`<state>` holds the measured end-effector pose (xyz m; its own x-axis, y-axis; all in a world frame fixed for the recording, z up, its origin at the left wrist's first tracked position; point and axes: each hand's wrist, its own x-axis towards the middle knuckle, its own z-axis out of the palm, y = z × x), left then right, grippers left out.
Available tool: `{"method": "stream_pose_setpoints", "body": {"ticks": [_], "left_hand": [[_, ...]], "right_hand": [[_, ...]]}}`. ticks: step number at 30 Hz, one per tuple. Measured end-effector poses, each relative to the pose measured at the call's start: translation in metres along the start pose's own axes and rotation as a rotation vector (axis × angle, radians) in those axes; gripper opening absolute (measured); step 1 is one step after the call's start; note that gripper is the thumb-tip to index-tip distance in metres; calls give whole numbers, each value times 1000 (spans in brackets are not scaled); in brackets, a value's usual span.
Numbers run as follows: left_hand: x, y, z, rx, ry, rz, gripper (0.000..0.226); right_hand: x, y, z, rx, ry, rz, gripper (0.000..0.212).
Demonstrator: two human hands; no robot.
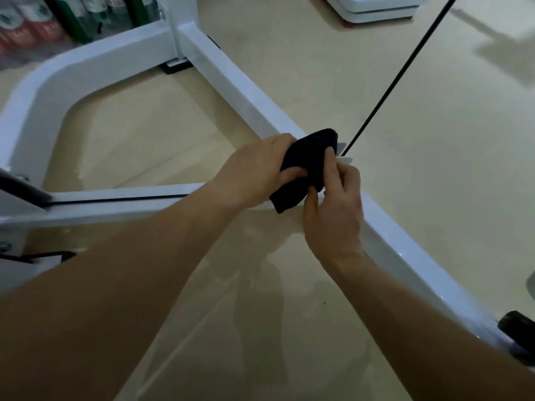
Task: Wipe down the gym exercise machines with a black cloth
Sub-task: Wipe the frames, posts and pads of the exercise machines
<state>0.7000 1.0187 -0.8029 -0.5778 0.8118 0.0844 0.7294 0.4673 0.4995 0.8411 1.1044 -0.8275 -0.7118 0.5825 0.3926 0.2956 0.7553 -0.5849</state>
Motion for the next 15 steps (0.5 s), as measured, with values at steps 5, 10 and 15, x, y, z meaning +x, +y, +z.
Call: {"method": "stream_pose_setpoints", "body": {"ticks": [5, 10, 15], "left_hand": [[-14, -2, -6, -115, 60, -54, 35], [8, 14, -12, -88, -13, -31, 26], [23, 26, -3, -30, -6, -2, 11]], "right_hand": [[-9, -8, 4, 55, -24, -48, 70], [13, -7, -26, -79, 4, -194, 60], [55, -12, -37, -209, -273, -391, 64]]}}
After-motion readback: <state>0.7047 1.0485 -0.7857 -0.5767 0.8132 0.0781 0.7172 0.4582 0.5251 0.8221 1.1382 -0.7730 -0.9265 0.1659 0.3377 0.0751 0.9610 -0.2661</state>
